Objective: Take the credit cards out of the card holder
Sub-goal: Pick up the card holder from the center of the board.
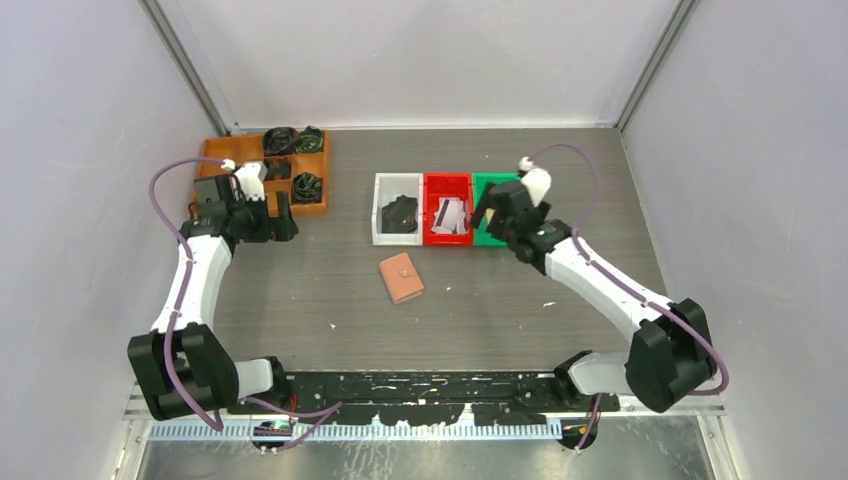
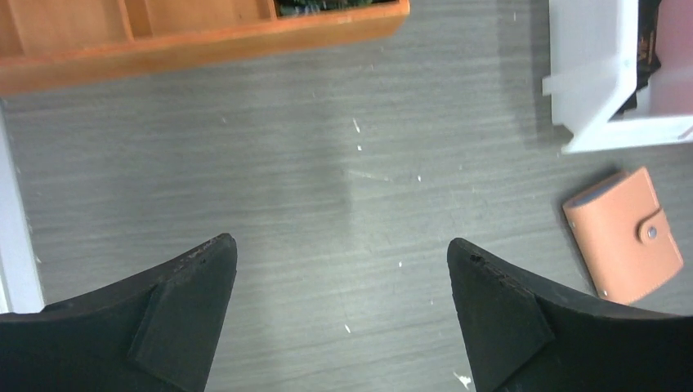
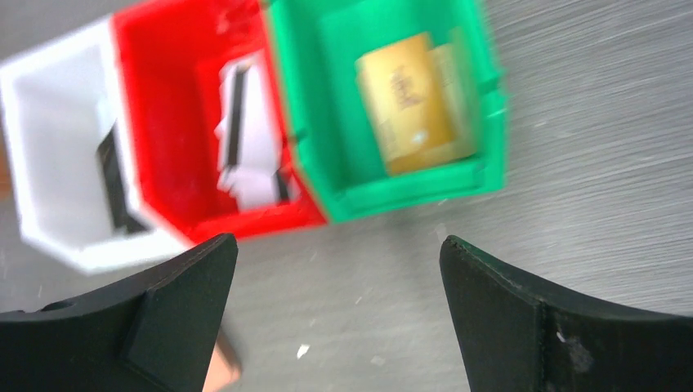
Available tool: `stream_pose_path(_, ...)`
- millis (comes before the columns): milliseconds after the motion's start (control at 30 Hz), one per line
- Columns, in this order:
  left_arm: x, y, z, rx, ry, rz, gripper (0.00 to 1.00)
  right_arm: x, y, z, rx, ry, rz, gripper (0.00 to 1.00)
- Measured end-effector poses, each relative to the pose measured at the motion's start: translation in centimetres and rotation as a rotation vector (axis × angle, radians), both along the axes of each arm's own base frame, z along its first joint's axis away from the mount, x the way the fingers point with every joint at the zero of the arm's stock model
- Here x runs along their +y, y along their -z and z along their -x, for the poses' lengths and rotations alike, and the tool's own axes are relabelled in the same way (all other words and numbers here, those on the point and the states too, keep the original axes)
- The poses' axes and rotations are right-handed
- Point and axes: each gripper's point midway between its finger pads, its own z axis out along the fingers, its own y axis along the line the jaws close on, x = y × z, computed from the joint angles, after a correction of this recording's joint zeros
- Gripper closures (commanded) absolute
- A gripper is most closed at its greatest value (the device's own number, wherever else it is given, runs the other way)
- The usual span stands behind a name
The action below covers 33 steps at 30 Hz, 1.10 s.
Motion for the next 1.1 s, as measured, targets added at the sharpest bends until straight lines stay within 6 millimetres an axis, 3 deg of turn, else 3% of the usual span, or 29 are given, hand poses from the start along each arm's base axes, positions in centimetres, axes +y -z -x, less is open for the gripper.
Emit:
stream_pose_path(233, -0.7, 1.0, 3.0, 0.106, 0.034, 0.030, 0.00, 10.6, 1.1, 3.7, 0.027, -0.284, 0.054, 0.01)
stream_pose_path(367, -1.2, 0.3, 3.8, 0.108, 0.048, 0.044, 0.00, 15.6, 4.1, 5.3, 0.085, -0.413, 0.104, 0.01)
stream_pose_path(500, -1.5, -0.7, 3.9, 0.093, 0.062, 0.059, 0.00, 19.1, 7.7, 7.0, 0.157, -0.514, 0.149, 0.01)
stream_pose_path(733, -2.1, -1.0, 4.3, 0.105, 0.081, 0.084, 0.00, 22.4, 10.3, 8.0, 0.203, -0.596, 0.181, 0.01)
stream_pose_path(1100, -2.6, -1.9, 4.4, 0.104, 0.098, 0.105, 0.00, 23.4, 13.0, 8.1, 0.248, -0.616, 0.211, 0.01)
